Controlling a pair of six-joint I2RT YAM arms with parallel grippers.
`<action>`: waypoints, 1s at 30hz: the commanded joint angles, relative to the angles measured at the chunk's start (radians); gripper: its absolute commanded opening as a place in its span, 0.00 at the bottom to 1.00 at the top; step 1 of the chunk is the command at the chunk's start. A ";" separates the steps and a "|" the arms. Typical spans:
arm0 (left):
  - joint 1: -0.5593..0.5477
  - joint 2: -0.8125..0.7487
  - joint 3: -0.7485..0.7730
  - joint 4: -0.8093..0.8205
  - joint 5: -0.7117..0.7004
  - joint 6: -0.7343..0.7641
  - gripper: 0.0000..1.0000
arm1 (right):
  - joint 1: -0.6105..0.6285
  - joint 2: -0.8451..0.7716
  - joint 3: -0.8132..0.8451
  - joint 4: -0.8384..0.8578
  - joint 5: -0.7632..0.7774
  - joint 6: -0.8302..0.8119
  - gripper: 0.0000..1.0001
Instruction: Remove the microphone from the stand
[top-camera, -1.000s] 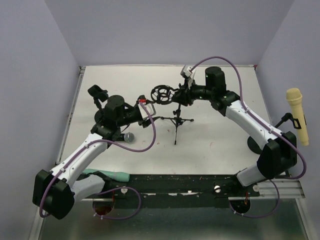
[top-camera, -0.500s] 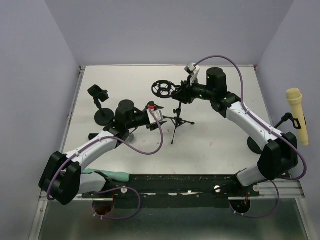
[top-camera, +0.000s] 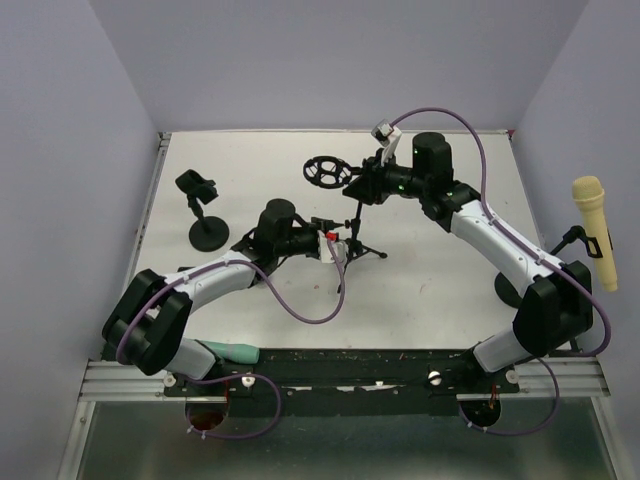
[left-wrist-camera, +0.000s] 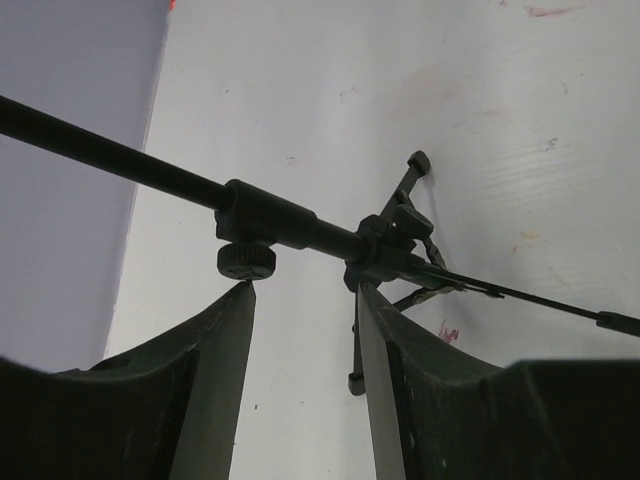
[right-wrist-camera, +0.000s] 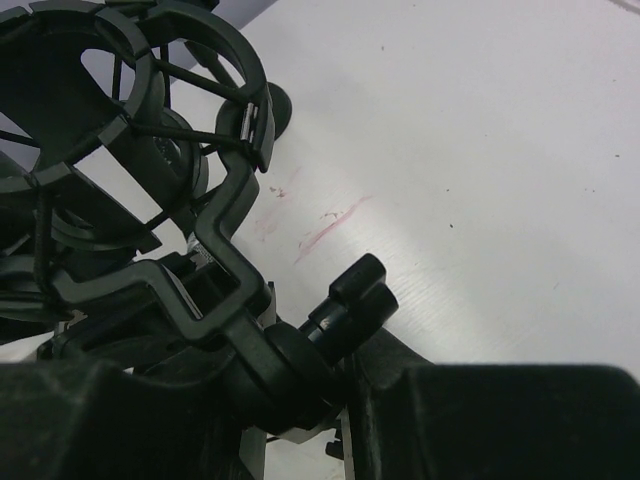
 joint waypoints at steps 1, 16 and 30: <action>-0.001 0.016 0.028 0.065 -0.039 0.025 0.52 | 0.004 0.028 0.017 -0.034 -0.044 0.061 0.01; -0.010 0.091 0.125 0.028 -0.025 0.007 0.44 | 0.004 0.022 0.010 -0.029 -0.043 0.048 0.01; 0.065 0.064 0.212 -0.036 -0.048 -0.477 0.00 | 0.006 -0.007 -0.006 0.011 -0.009 0.002 0.01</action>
